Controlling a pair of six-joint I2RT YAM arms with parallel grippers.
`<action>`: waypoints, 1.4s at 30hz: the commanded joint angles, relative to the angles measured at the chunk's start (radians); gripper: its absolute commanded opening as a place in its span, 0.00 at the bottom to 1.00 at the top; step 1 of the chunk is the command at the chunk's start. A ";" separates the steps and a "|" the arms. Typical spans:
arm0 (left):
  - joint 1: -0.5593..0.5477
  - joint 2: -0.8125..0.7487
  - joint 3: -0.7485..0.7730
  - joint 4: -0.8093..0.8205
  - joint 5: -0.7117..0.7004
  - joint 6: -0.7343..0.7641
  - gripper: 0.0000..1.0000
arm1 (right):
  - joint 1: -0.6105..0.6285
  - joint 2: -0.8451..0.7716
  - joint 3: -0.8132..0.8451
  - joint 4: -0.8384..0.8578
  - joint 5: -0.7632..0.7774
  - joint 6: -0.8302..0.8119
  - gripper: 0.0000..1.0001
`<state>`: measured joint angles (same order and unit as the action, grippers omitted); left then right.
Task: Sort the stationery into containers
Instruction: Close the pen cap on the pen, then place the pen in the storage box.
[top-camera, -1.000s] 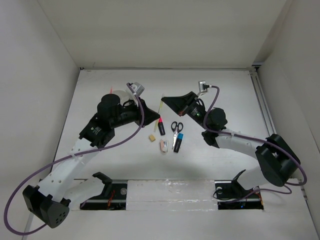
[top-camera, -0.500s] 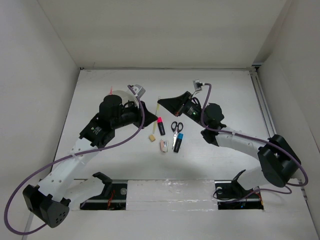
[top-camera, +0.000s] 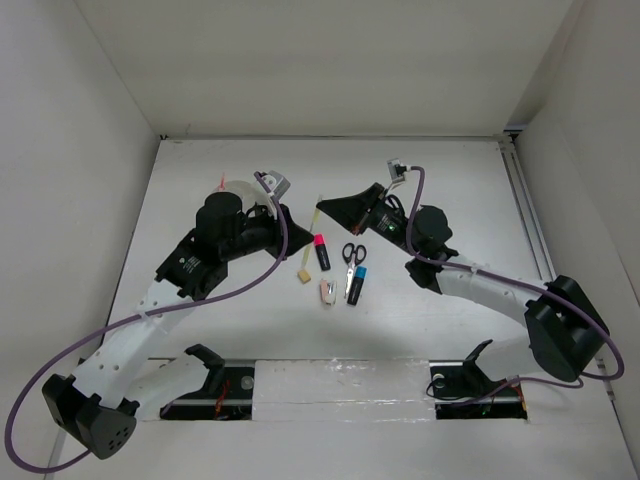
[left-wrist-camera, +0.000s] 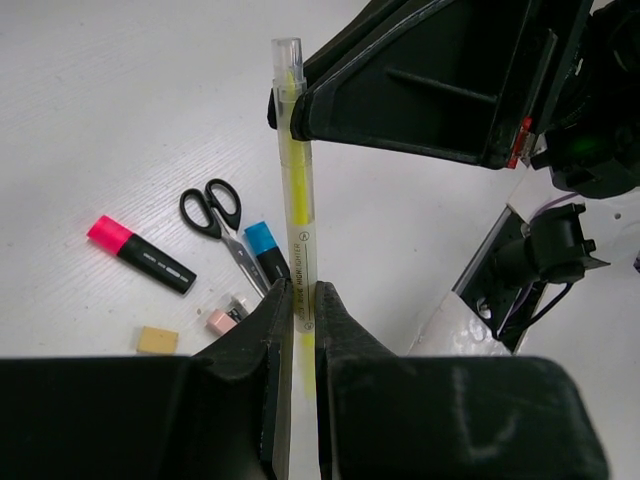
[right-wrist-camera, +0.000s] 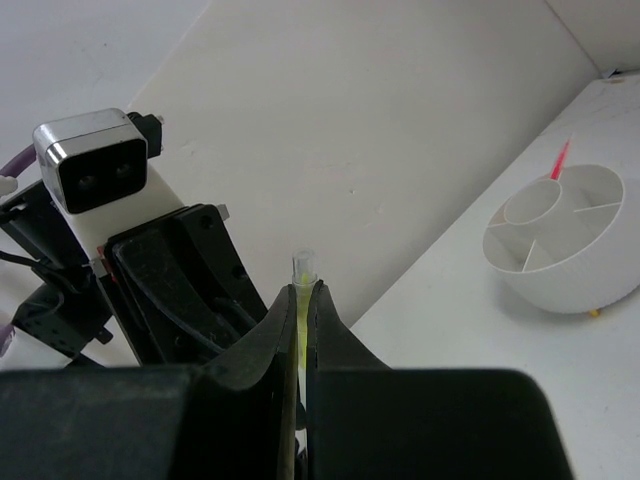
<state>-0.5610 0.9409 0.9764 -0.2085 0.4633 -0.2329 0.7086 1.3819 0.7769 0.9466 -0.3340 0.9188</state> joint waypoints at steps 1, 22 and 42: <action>0.012 -0.028 0.054 0.184 -0.031 0.017 0.00 | 0.042 0.000 -0.001 -0.045 -0.157 -0.014 0.00; 0.012 -0.028 0.027 0.161 -0.061 0.026 0.00 | 0.042 -0.027 0.013 0.009 -0.186 0.008 0.43; 0.033 0.123 0.119 0.113 -0.708 -0.008 0.00 | -0.202 -0.463 -0.122 -0.280 -0.166 -0.170 1.00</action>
<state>-0.5488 1.0233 1.0100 -0.1104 0.0113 -0.2436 0.5102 0.9867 0.6552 0.8051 -0.5217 0.8734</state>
